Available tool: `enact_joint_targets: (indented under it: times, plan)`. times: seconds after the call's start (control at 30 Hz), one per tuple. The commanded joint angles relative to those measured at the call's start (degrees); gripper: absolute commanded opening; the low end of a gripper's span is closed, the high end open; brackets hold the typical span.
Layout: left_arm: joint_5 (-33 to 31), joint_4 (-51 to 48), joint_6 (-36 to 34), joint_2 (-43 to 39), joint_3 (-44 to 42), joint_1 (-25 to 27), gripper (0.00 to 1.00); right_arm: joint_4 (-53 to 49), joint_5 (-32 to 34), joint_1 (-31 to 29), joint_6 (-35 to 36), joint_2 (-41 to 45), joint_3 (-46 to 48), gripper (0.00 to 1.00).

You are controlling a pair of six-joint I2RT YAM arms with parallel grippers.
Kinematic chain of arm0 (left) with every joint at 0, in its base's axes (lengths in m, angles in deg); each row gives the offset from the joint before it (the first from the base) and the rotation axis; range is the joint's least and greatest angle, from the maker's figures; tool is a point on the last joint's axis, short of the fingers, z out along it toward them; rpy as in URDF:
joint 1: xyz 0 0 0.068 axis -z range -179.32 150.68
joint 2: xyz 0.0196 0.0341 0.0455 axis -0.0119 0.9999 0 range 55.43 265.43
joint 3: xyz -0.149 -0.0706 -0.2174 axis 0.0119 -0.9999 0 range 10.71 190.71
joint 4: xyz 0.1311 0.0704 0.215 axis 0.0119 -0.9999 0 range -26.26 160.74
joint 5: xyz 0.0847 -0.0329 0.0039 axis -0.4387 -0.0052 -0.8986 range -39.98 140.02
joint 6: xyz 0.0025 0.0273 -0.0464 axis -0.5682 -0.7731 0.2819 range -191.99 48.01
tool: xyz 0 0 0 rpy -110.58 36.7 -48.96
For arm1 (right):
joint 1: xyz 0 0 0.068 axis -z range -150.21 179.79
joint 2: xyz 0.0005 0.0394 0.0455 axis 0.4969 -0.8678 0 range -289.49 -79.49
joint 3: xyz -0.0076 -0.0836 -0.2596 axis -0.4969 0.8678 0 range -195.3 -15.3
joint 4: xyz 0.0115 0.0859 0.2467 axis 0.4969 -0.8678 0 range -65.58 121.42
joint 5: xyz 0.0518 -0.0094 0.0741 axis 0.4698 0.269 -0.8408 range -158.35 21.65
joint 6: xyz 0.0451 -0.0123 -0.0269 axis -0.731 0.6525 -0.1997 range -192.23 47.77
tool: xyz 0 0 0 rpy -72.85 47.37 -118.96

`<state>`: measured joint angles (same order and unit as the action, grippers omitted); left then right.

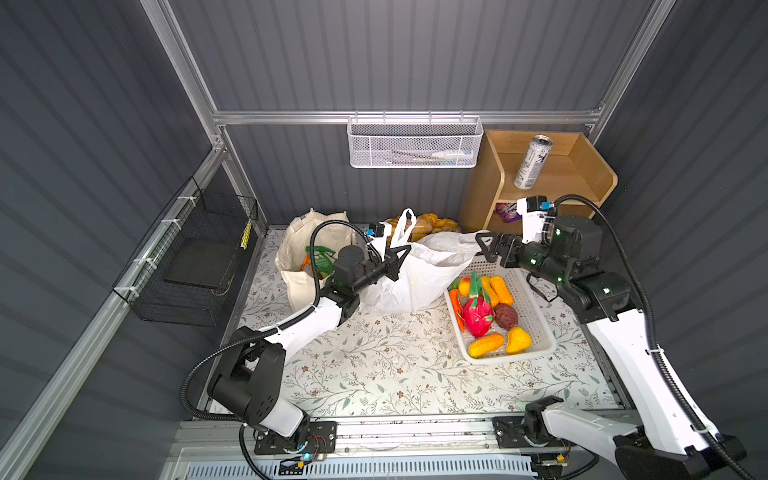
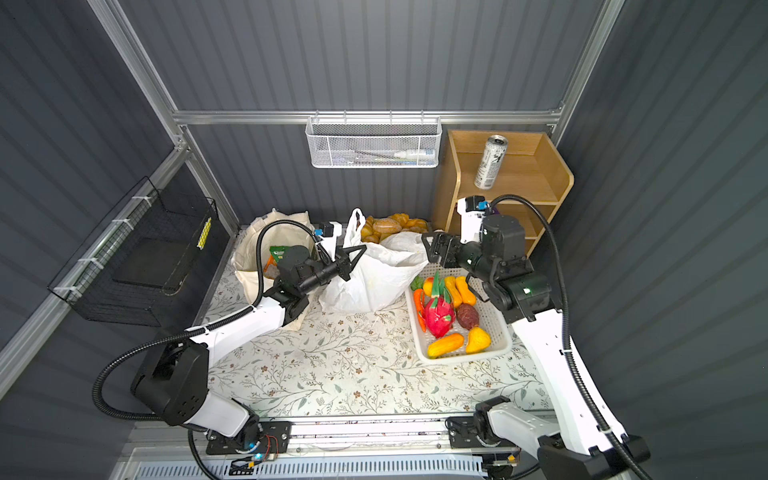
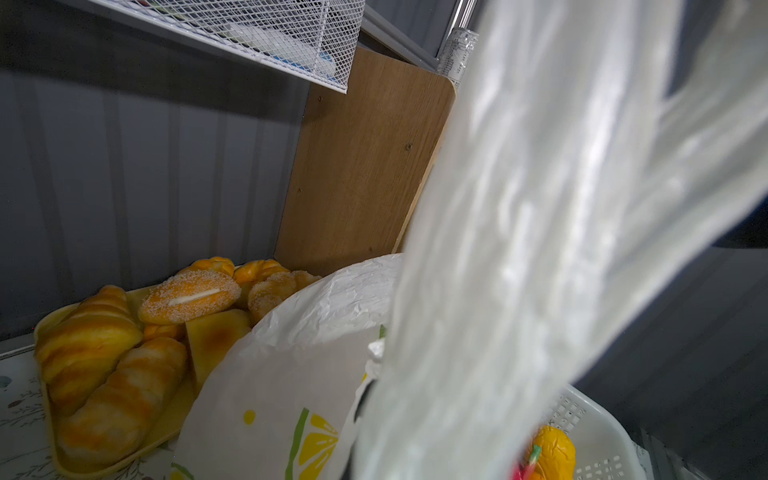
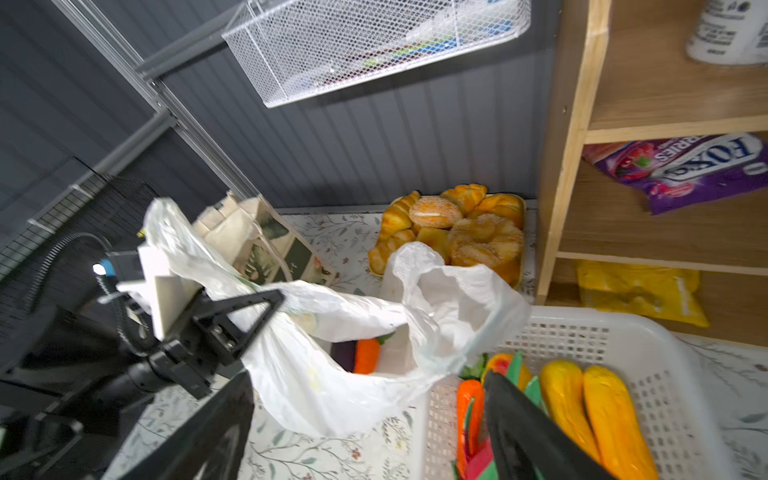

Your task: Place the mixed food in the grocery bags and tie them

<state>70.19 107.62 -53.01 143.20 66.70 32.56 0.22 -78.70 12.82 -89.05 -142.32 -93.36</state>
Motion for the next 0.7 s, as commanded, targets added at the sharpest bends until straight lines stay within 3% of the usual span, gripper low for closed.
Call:
enact_joint_targets:
  times: [0.0, 0.23, 0.57, 0.67]
  plan:
    - [2.06, -0.40, 1.00, -1.97, 1.24, -0.33, 0.00, 1.50, 4.29, 0.01, 6.44, 0.69, 4.62, 0.89]
    - [2.59, -1.19, 0.88, -2.22, 1.57, -0.38, 0.00, 5.58, 6.07, 0.26, 9.36, -0.85, 6.73, 0.89]
    - [4.08, -0.76, 1.59, -1.87, 2.05, -0.35, 0.00, 13.35, 3.03, 1.39, 14.51, -3.04, 10.29, 0.83]
    - [4.71, -0.84, 1.85, -1.81, 2.33, -0.33, 0.00, 17.88, 1.28, 2.41, 14.10, -2.36, 13.63, 0.73]
